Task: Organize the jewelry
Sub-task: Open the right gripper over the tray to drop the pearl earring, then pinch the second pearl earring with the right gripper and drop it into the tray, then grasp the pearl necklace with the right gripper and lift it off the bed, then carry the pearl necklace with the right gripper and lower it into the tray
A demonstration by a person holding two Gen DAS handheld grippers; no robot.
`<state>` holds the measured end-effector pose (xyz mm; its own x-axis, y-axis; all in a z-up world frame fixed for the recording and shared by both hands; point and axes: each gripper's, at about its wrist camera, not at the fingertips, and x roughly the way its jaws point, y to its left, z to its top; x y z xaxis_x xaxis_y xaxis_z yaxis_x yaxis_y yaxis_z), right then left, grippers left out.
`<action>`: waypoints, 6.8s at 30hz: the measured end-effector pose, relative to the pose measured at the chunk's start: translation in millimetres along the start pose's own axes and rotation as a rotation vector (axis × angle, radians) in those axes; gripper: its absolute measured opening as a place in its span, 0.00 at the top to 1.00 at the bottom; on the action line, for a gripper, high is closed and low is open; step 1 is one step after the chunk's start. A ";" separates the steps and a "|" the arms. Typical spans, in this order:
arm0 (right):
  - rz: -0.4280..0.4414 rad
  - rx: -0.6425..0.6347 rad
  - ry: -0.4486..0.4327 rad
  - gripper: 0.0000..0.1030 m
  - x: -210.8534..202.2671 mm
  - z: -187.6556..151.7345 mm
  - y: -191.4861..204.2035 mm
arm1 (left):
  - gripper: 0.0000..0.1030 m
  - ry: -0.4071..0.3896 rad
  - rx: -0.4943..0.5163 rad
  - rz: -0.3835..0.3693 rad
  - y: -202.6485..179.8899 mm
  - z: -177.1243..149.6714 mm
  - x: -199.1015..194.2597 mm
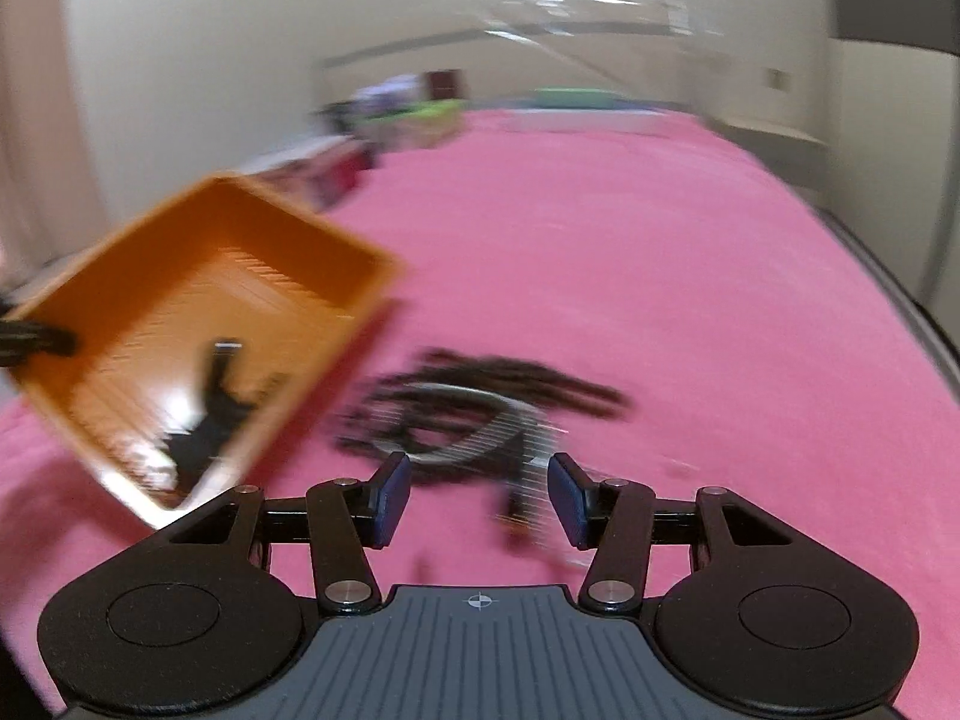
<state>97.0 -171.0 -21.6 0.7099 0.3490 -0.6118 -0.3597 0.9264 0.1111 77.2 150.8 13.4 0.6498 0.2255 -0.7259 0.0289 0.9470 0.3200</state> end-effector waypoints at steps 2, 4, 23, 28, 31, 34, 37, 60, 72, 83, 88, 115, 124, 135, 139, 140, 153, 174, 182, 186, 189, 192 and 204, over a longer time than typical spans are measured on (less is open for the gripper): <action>-0.057 0.028 0.000 0.50 -1.4 -2.9 -16.6 | 0.97 0.000 0.001 0.001 -0.1 0.5 -0.7; -0.088 0.037 0.001 0.51 -0.8 -3.2 -30.3 | 0.97 0.001 0.003 0.003 -0.2 1.0 -0.8; -0.124 -0.119 0.058 0.83 55.1 3.6 -42.2 | 0.97 0.015 0.016 0.015 -2.8 4.2 0.1; -0.123 -0.140 0.044 0.85 51.3 3.4 -38.0 | 0.97 0.014 0.016 0.015 -2.9 4.0 0.2; -0.132 -0.161 0.019 0.85 42.8 5.6 -32.1 | 0.97 0.013 0.016 0.015 -3.0 3.9 0.2; -0.121 -0.194 -0.019 0.85 31.6 11.9 -20.7 | 0.97 0.011 0.017 0.014 -2.9 3.1 0.4; -0.072 -0.218 -0.054 0.85 20.6 21.9 -2.5 | 0.97 0.009 0.014 0.013 -3.0 2.6 0.3; 0.379 -0.404 -0.067 0.85 35.5 30.5 167.7 | 0.97 0.003 0.006 0.002 -1.3 1.5 0.8; 0.433 -0.401 -0.049 0.58 40.0 30.5 175.1 | 0.97 0.002 0.003 0.000 -0.3 0.6 1.0; 0.225 -0.214 -0.037 0.38 17.6 11.1 82.9 | 0.97 0.002 0.003 0.001 -0.5 0.5 1.1; 0.079 -0.099 -0.016 0.38 8.7 0.7 27.5 | 0.97 0.002 0.005 0.004 -0.6 0.6 1.2; -0.075 -0.122 0.115 0.95 35.3 -10.1 -20.9 | 0.97 0.010 0.020 0.017 -4.0 3.9 -0.1; -0.120 -0.149 0.030 0.98 1.0 9.4 -18.9 | 0.97 0.008 0.019 0.015 -4.4 4.1 -0.4; -0.110 -0.286 -0.165 0.98 -52.8 79.5 -1.3 | 0.97 0.001 0.020 0.010 -2.9 3.8 -2.1; -0.093 -0.363 -0.216 0.98 -65.8 102.0 12.5 | 0.97 -0.001 0.020 0.009 -2.8 4.2 -2.4; -0.085 -0.378 -0.225 0.98 -68.6 107.1 15.5 | 0.97 -0.001 0.019 0.008 -2.7 4.1 -2.6; 0.013 -0.548 -0.336 0.98 -97.6 159.9 64.9 | 0.97 -0.004 0.014 0.003 -1.8 3.7 -2.5; 0.074 -0.682 -0.506 0.98 -132.6 221.5 117.0 | 0.97 -0.011 0.015 -0.002 0.5 4.3 -1.9; 0.105 -0.672 -0.377 0.98 -84.9 209.5 126.0 | 0.97 -0.016 0.009 -0.001 -0.4 4.8 -1.1; 0.101 -0.636 -0.172 0.98 -25.6 166.3 110.0 | 0.97 -0.016 0.013 -0.004 -0.8 5.2 -0.9; 0.093 -0.556 -0.074 0.98 -3.3 139.3 91.6 | 0.97 -0.016 0.012 -0.005 0.2 4.7 -0.4; 0.099 -0.514 -0.011 0.98 -2.9 120.7 78.8 | 0.97 -0.017 0.013 -0.003 0.1 4.5 -0.4; 0.165 -0.357 -0.023 0.98 -97.1 99.2 52.0 | 0.96 -0.016 0.016 -0.002 -0.1 2.3 -1.4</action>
<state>69.4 -142.6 121.2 0.6370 0.4960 -0.5901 -0.6550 0.7519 -0.0751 78.0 149.9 15.7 0.6615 0.2199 -0.7170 0.0424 0.9435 0.3285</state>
